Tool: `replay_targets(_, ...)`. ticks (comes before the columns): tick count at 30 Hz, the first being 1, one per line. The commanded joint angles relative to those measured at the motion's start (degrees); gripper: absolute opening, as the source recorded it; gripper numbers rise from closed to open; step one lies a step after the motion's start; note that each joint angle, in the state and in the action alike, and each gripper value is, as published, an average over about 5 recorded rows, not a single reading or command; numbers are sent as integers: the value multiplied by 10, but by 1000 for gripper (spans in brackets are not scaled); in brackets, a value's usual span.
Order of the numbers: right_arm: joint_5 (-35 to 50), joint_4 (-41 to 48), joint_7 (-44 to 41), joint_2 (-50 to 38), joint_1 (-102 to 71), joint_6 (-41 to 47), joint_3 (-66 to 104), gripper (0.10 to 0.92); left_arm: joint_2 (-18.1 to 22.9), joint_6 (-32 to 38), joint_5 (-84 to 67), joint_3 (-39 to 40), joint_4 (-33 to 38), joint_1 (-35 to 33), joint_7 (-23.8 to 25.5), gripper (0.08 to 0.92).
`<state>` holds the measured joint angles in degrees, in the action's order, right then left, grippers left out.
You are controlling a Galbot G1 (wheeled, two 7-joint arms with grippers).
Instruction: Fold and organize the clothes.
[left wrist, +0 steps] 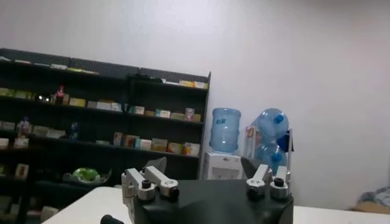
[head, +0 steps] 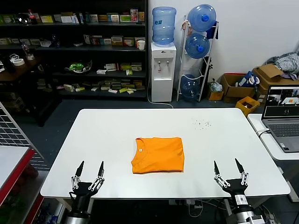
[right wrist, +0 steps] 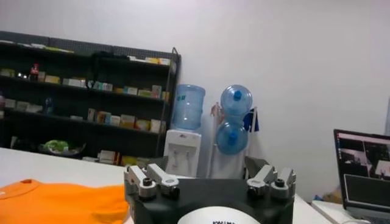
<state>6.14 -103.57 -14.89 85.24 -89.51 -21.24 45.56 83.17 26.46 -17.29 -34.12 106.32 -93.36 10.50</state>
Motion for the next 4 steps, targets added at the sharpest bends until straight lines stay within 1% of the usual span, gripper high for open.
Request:
replay_targets(1,-13,2,-5,14,-1,-14,6,823,8,9,5,-8,0,-8,3,823)
replay_targets(4,-13,3,-4,14,-1,-14,5,823,9,9,3,-7,-1,-8,0,823)
